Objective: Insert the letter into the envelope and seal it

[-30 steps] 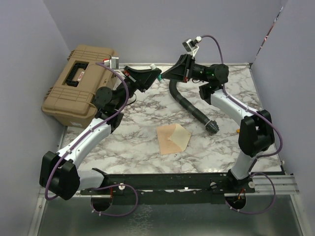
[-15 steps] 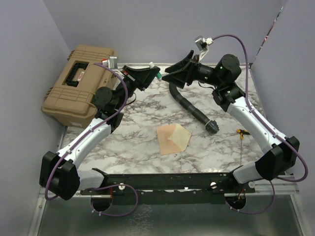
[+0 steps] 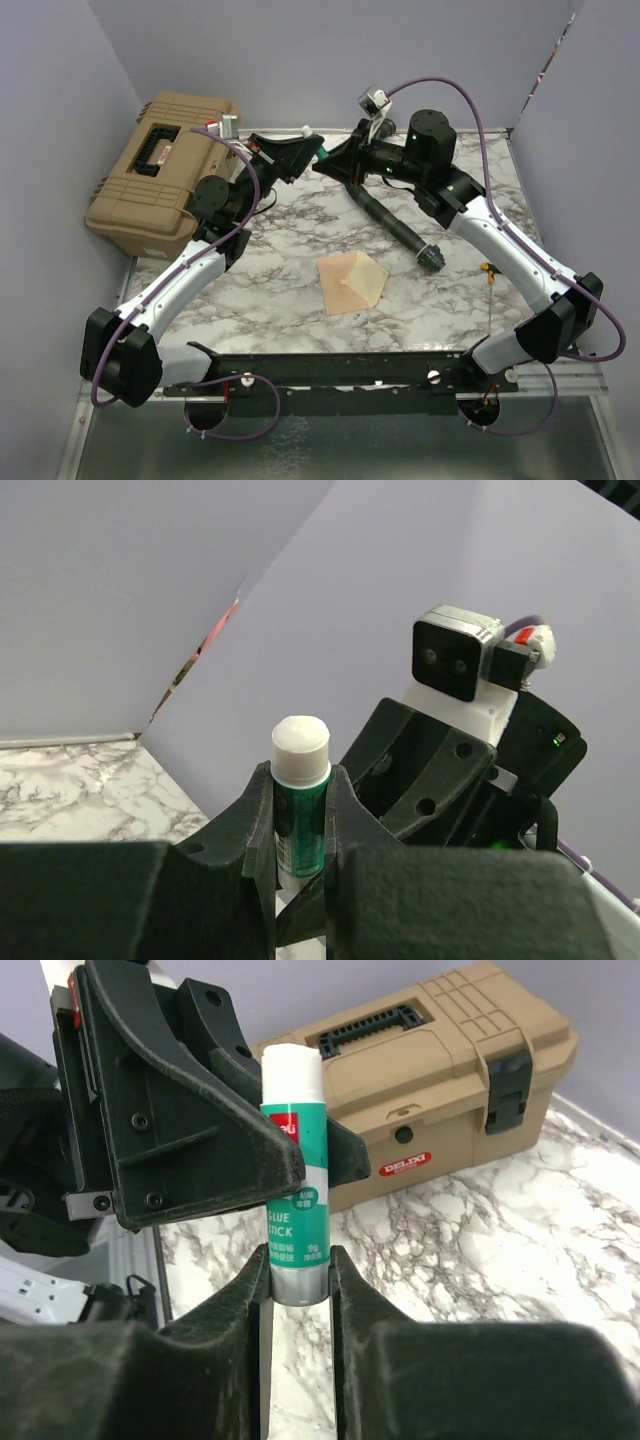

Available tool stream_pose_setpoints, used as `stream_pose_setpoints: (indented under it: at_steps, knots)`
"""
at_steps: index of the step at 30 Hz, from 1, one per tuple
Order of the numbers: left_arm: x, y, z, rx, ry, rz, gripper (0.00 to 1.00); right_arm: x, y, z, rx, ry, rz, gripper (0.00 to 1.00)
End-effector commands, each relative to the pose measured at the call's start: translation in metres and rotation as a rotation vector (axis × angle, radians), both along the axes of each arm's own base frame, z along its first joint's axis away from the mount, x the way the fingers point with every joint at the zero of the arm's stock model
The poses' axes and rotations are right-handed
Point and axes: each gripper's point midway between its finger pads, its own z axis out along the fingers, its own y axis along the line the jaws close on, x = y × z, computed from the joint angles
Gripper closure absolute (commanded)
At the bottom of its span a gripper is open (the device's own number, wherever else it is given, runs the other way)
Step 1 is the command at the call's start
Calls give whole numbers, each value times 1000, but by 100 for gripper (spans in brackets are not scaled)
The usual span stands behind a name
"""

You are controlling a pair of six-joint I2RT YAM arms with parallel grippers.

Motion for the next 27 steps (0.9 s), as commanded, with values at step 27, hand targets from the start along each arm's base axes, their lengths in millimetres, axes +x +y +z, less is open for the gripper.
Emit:
stream_pose_setpoints:
  at_steps: [27]
  knots:
    - [-25, -11, 28, 40, -179, -108, 100, -32, -42, 73, 698, 621, 564, 99]
